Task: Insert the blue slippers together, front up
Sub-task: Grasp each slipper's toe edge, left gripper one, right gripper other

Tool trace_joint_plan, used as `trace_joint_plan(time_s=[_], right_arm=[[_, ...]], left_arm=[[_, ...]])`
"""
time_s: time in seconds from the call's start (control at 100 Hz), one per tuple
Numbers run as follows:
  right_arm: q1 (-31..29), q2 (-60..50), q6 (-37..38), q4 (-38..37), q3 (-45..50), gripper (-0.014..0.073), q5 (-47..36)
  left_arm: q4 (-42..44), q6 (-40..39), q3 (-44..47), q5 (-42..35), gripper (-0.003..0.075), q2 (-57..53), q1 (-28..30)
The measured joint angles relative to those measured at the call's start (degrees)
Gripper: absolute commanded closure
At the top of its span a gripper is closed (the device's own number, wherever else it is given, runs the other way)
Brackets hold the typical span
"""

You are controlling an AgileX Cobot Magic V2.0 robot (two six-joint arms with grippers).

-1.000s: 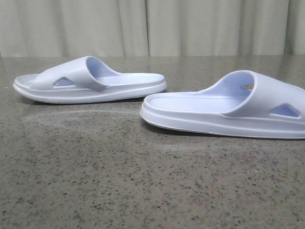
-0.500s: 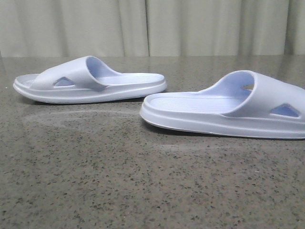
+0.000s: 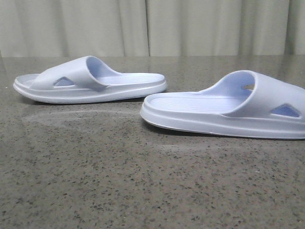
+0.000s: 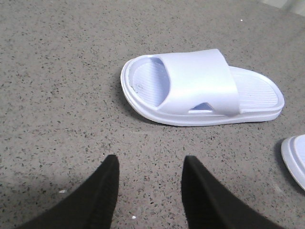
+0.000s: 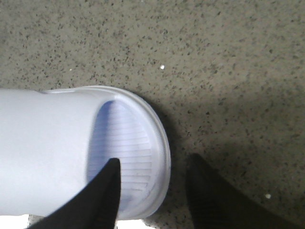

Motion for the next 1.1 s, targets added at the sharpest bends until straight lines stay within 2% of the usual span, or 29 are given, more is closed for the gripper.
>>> trace_joint_plan(time_s=[0.2, 0.41, 0.56, 0.8, 0.89, 1.02, 1.1], right_arm=[[-2.74, 3.69, -4.95, 3.58, -0.14, 0.0326, 0.50], [-9.79, 5.86, -17.61, 14.15, -0.14, 0.0326, 3.80], [-15.50, 9.07, -29.07, 25.57, -0.14, 0.0326, 8.85], [-17.09, 14.49, -37.60, 34.05, -0.32, 0.0330, 13.69], [-17.09, 15.66, -38.54, 35.17, -0.41, 0.0424, 14.40], [-17.09, 16.18, -38.66, 35.62, -0.41, 0.0699, 14.47], [-17.09, 16.18, -38.66, 36.35, -0.55, 0.0697, 14.47]], left_arm=[[-0.17, 0.36, 0.00, 0.63, 0.0429, 0.15, 0.00], [-0.17, 0.47, 0.00, 0.63, 0.0429, 0.15, 0.00], [-0.17, 0.47, 0.00, 0.63, 0.0429, 0.15, 0.00], [-0.44, 0.47, 0.00, 0.82, 0.0429, 0.15, 0.00], [-1.01, 0.47, 0.00, 0.82, 0.0429, 0.15, 0.00], [-1.46, 0.47, 0.00, 0.82, 0.0429, 0.58, 0.00], [-1.46, 0.47, -0.29, 1.08, 0.0429, 1.47, 0.00]])
